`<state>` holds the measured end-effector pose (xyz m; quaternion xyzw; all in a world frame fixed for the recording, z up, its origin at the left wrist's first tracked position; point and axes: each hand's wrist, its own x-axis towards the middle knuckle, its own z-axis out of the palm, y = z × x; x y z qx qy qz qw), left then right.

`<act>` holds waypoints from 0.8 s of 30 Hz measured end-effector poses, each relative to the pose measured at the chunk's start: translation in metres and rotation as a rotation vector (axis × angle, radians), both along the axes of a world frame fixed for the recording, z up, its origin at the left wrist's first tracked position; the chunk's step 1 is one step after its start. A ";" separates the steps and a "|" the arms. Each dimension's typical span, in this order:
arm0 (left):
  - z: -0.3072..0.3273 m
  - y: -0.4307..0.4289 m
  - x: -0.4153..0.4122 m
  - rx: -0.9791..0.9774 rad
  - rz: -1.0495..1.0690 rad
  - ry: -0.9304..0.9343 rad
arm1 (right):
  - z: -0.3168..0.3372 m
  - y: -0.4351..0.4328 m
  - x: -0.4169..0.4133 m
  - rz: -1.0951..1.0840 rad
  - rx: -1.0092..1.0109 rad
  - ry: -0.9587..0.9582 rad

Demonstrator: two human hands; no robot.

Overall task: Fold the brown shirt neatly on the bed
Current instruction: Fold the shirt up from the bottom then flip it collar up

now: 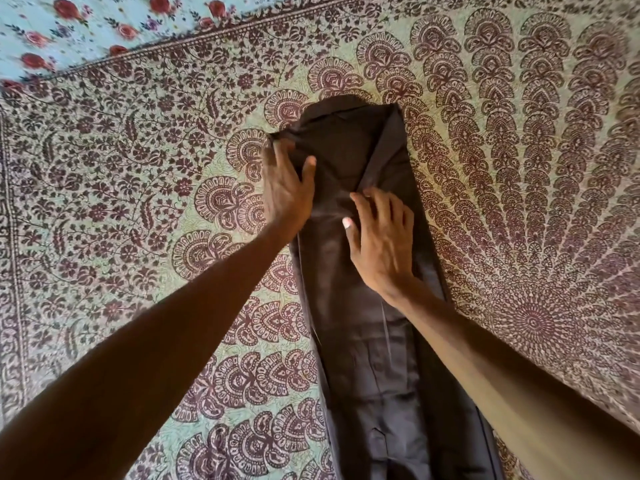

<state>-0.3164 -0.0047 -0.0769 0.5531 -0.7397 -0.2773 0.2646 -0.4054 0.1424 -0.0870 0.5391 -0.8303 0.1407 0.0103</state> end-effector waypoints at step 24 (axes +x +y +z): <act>0.017 -0.035 0.014 0.343 0.153 -0.141 | -0.016 0.053 0.028 0.218 0.338 0.022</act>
